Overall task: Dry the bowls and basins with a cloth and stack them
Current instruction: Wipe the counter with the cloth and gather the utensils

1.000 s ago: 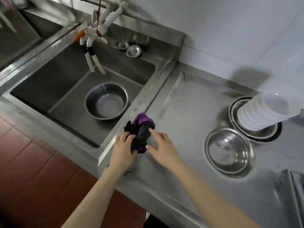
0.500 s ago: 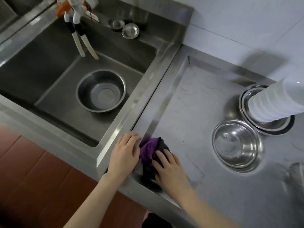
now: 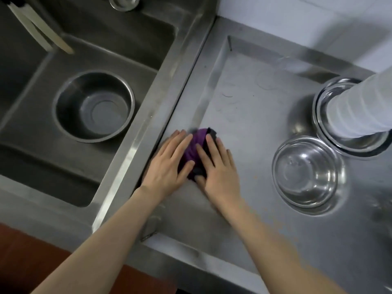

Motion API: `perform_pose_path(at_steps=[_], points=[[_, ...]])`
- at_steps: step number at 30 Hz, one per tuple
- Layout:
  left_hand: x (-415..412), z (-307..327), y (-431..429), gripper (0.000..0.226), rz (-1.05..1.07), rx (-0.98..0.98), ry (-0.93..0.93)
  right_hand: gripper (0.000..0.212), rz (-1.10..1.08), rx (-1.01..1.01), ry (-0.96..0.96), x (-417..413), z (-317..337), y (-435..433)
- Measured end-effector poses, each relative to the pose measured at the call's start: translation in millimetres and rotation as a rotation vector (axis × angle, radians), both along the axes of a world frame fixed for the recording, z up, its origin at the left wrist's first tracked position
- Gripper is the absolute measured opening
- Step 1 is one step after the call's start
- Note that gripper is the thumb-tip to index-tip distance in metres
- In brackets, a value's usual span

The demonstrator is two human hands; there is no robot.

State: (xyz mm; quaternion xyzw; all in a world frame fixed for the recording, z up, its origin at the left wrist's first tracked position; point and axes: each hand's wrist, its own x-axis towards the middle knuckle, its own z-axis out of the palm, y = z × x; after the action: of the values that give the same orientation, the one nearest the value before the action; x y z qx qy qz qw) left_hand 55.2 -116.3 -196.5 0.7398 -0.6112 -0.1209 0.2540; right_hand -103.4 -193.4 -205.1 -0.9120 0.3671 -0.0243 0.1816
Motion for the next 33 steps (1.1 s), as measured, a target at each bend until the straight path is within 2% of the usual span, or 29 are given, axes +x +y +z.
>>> perform_pose_path(at_steps=[4,7,12,15,18,20,24,27,29,31,33], points=[[0,-2,1,0.056,0.011,-0.032,0.005,0.07,-0.087,-0.054,0.002,30,-5,-71],[0,-4,1,0.056,0.022,-0.033,0.006,0.069,-0.085,-0.052,-0.009,26,-5,-74],[1,-4,0,0.054,0.028,-0.025,-0.018,0.071,0.014,-0.034,-0.077,-55,-1,30],[0,-5,0,0.054,0.037,-0.032,-0.027,0.077,0.165,-0.019,-0.022,-128,6,98],[-1,-6,1,0.054,0.04,-0.029,-0.049,0.075,0.234,-0.026,-0.034,-163,5,102],[-1,-6,0,0.055,0.04,-0.027,-0.071,0.073,0.199,-0.021,-0.044,-157,3,79],[-2,-4,1,0.055,0.046,-0.016,-0.09,0.064,-0.054,-0.036,-0.078,-108,-2,9],[-3,-4,1,0.056,0.045,-0.001,-0.104,0.068,-0.219,-0.022,-0.011,-66,-3,-38],[-5,-2,1,0.056,0.047,0.018,-0.093,0.067,-0.299,-0.019,0.004,-53,-3,-36],[-8,1,-1,0.056,0.075,0.045,-0.065,0.069,-0.282,-0.044,0.017,-58,1,-10],[-10,5,-6,0.056,0.102,0.046,-0.058,0.071,-0.162,-0.051,0.019,-77,5,28]])
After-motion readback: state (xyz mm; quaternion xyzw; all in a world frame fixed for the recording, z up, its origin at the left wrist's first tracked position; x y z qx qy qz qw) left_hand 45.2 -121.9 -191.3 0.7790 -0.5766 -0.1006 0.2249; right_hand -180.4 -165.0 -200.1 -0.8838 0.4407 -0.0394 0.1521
